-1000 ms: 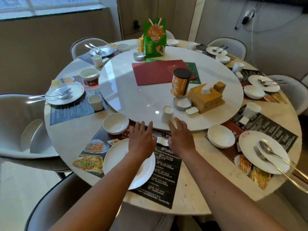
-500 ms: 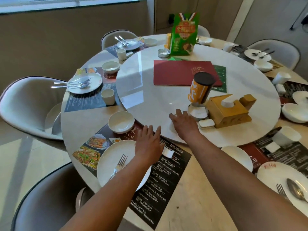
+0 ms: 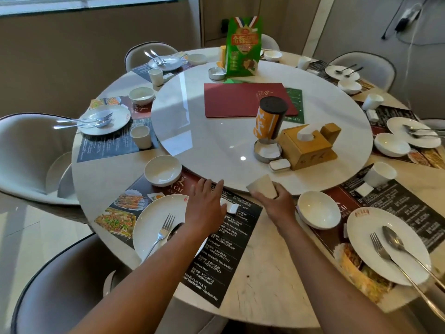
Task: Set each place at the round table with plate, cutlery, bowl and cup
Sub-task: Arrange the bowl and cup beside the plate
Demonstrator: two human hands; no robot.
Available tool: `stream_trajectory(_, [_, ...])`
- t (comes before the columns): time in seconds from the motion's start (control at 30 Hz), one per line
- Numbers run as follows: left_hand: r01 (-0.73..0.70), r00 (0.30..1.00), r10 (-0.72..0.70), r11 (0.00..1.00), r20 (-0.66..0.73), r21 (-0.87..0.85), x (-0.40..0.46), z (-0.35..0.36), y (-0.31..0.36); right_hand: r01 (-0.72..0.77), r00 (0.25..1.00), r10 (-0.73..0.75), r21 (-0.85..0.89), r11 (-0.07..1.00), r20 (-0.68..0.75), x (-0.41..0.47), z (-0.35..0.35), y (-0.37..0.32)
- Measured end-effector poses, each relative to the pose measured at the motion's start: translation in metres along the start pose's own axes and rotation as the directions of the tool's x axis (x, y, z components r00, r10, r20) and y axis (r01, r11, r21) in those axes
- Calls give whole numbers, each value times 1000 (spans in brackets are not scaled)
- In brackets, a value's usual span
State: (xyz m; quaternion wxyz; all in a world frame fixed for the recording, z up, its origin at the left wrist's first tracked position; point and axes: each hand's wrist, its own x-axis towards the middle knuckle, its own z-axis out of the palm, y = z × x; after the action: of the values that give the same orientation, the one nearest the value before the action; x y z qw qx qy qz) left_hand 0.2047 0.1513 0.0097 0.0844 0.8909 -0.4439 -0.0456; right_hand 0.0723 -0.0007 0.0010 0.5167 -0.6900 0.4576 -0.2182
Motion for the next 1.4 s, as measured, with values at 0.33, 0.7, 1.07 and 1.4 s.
stream_trajectory(0.33, [3,1000,-3,1000,20,-1,-13,6,0,50,998,-45,-98,994,50,-34,6,25])
stream_trajectory(0.7, [31,999,-31,1000,37,-1,-11,12,-4,99,985,-78,-130,987,155,-23,0,37])
stream_trajectory(1.07, [25,1000,-25,1000,8,9,-6,15,0,140,970,-98,-185,973,221,-15,-4,40])
stream_trajectory(1.4, [11,1000,-11,1000,19,-3,-13,10,6,123,953,-53,-221,968,299,-16,-7,34])
